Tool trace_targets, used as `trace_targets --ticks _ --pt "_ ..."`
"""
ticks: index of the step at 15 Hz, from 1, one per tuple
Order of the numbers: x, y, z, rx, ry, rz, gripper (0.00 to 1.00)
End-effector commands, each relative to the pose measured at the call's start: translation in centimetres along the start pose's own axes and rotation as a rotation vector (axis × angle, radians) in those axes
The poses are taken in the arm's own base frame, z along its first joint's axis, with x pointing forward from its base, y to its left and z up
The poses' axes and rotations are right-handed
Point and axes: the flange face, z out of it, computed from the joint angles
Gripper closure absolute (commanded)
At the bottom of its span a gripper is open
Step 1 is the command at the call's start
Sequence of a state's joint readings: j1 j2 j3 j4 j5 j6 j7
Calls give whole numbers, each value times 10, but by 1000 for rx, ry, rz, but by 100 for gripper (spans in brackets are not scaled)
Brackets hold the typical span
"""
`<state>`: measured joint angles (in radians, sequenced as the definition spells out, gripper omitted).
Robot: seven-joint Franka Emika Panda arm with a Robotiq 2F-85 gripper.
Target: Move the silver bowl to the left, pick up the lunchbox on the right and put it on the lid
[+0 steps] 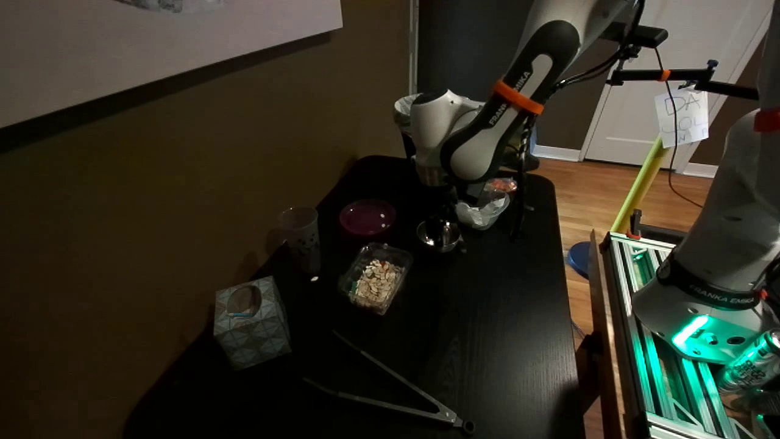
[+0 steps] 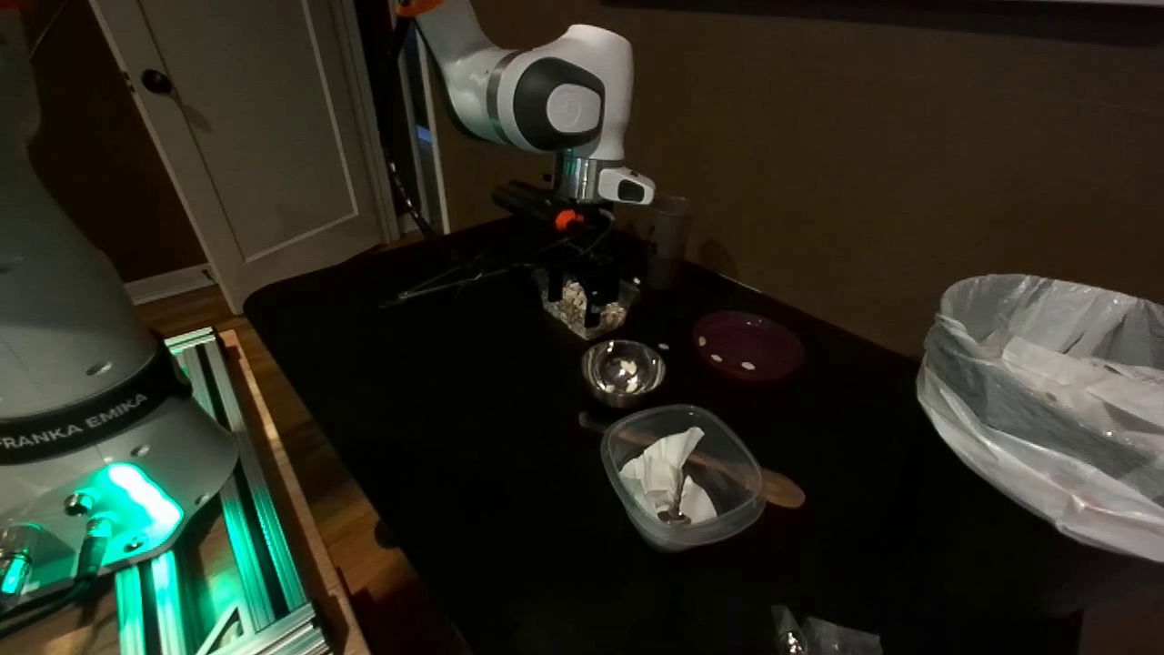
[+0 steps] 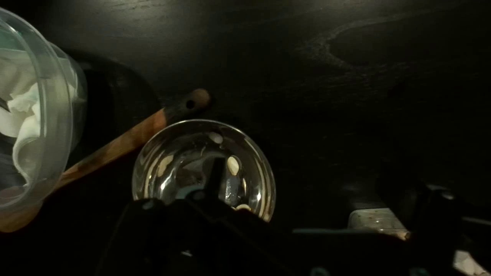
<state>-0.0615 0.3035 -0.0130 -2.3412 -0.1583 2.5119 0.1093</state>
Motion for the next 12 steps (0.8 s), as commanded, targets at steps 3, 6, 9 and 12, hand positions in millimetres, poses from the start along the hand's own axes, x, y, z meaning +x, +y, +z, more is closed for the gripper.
trace_targets --ticks 3,6,9,12 --pt "8 0 3 -6 10 -10 0" --pt "20 -7 14 32 65 -121 0" --pt "32 -4 26 2 76 -156 0" --pt "40 2 42 -19 44 -134 0"
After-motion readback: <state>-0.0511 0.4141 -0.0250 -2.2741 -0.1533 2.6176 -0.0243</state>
